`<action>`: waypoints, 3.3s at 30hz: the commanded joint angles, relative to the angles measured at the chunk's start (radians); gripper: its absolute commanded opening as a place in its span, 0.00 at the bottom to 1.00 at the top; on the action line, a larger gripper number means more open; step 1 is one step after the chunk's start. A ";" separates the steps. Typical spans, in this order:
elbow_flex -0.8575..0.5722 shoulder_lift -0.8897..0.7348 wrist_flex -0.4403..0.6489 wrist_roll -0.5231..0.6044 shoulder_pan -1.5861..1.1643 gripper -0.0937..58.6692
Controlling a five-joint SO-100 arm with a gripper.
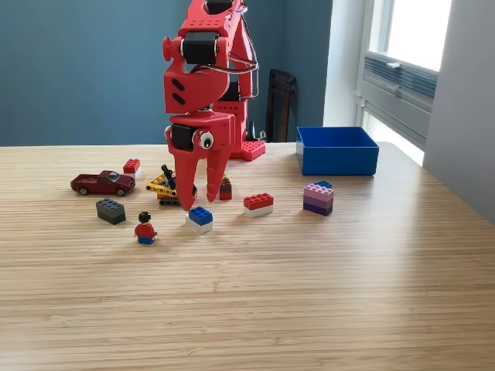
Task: Grasp a lego block and put it in the bin.
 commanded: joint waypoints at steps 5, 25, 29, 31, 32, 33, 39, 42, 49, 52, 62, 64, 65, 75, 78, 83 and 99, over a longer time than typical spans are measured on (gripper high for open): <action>-0.121 -0.057 -0.009 0.017 0.017 0.35; -0.143 -0.152 -0.046 0.072 0.009 0.00; -0.141 -0.146 -0.044 0.038 -0.003 0.00; -0.132 -0.140 -0.044 0.011 -0.009 0.00; -0.126 -0.138 -0.044 -0.003 -0.011 0.00; -0.118 -0.137 -0.044 -0.020 -0.012 0.00; -0.091 -0.135 -0.031 -0.141 -0.026 0.00; -0.137 -0.124 0.040 -0.187 -0.034 0.00; -0.124 0.060 0.109 -0.295 -0.106 0.00; -0.118 0.144 0.133 -0.319 -0.143 0.00; -0.040 0.365 0.213 -0.325 -0.454 0.00; -0.040 0.394 0.235 -0.310 -0.529 0.00; -0.038 0.407 0.244 -0.302 -0.568 0.00; -0.034 0.417 0.259 -0.253 -0.931 0.00; -0.034 0.417 0.264 -0.252 -1.039 0.00; -0.023 0.416 0.265 -0.252 -1.189 0.00; 0.144 0.416 0.279 -0.328 -1.445 0.00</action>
